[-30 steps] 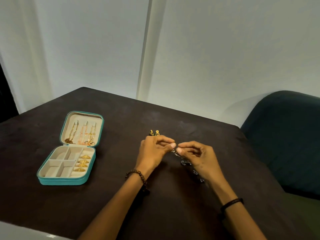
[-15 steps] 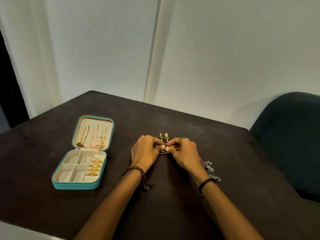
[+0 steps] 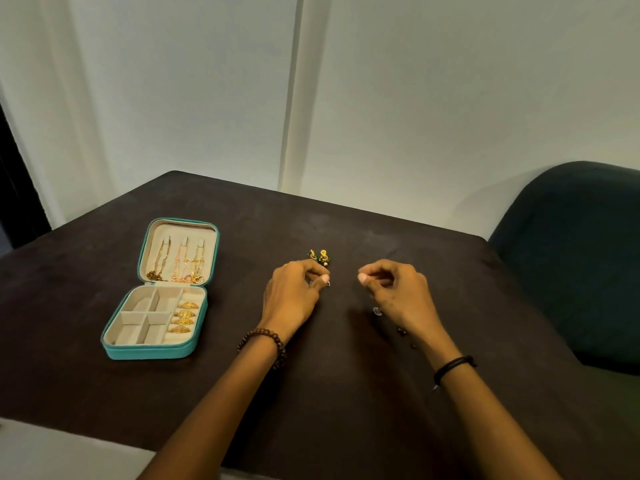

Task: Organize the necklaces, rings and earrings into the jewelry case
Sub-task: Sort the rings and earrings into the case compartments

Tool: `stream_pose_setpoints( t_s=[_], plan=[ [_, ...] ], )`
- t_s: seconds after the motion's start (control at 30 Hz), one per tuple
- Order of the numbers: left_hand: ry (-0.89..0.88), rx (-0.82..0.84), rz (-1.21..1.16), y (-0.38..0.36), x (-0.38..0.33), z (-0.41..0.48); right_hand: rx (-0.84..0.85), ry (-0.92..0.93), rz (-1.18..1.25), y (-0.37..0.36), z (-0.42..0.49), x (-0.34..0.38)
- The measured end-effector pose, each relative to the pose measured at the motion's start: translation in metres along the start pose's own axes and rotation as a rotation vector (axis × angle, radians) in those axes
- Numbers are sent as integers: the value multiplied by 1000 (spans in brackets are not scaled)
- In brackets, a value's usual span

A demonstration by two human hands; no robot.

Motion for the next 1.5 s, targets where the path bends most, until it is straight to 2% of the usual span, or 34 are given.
stream_pose_setpoints(
  t_s=[0.13, 0.3, 0.43, 0.53, 0.63, 1.0, 1.07, 1.27, 1.5],
  plan=[
    [-76, 102, 8, -20, -20, -20, -71, -1, 15, 36, -18, -11],
    [-282, 99, 223, -43, -40, -29, -110, -64, -4, 61, -29, -39],
    [-257, 148, 172, -57, -48, -20, -115, -100, 27, 62, -31, -57],
    [-253, 161, 47, -58, -44, -17, -153, -90, 73, 58, -34, -66],
    [-248, 243, -84, -55, -37, -16, -178, -79, 118, 58, -34, -71],
    [-364, 253, 23, -59, -37, -17, -184, -55, 165, 58, -32, -72],
    [-375, 234, -47, -58, -40, -19, -185, -47, 199, 58, -33, -72],
    [-272, 275, -500, -57, -49, -22, -194, 3, 365, 58, -38, -64],
    [-209, 285, -675, -59, -50, -18, 17, 90, 538, 50, -48, -36]
  ],
)
Point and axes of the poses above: each hand's wrist, its own z-axis towards the middle knuckle, its own y-axis out of the back of the hand, x = y × z, the point moved 2 cm from there along z, towards the middle knuckle, and after that the axes turned 6 degrees about z, right-handed, at the moved point
